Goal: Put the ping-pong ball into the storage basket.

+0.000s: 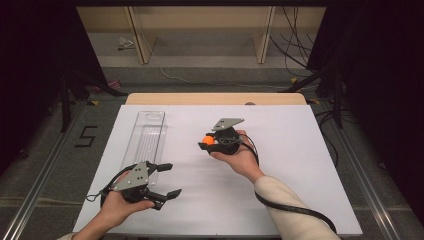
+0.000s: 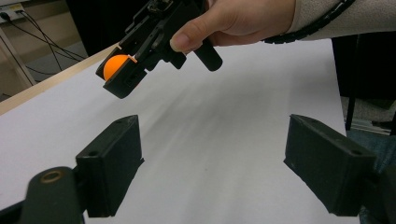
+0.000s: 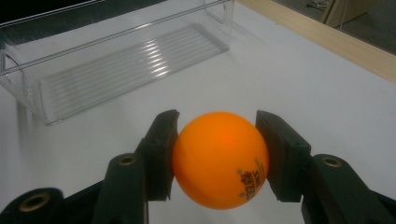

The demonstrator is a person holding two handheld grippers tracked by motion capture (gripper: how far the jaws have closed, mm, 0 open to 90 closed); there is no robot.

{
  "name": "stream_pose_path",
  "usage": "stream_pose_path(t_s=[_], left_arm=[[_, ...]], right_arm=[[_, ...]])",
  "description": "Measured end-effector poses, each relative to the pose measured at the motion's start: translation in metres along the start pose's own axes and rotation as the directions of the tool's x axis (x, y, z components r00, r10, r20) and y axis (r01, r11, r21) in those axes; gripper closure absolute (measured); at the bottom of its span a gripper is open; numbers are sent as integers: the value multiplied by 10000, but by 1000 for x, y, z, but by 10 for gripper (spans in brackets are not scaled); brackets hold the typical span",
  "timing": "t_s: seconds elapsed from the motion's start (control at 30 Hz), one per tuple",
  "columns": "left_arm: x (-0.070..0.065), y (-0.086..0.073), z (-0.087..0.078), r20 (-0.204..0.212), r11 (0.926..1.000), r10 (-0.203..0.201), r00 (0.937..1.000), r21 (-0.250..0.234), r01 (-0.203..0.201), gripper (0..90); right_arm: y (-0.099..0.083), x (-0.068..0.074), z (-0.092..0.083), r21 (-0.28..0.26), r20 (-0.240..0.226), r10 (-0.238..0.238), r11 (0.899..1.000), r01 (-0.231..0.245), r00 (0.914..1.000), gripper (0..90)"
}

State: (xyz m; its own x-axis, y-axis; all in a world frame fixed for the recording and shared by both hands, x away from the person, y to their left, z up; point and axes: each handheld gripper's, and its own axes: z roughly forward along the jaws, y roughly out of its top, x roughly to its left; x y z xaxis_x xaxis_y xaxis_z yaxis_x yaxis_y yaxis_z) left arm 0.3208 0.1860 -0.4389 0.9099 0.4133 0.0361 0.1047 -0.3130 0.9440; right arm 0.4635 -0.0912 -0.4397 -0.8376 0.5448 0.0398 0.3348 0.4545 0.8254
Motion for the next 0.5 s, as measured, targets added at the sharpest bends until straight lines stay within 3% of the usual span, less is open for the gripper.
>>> stream_pose_path(t_s=[0.5], left_arm=[[-1,0,0,14,10000,41,10000,8,-41,183]], right_arm=[[4,3,1,-48,-31,-17,10000,17,10000,513]])
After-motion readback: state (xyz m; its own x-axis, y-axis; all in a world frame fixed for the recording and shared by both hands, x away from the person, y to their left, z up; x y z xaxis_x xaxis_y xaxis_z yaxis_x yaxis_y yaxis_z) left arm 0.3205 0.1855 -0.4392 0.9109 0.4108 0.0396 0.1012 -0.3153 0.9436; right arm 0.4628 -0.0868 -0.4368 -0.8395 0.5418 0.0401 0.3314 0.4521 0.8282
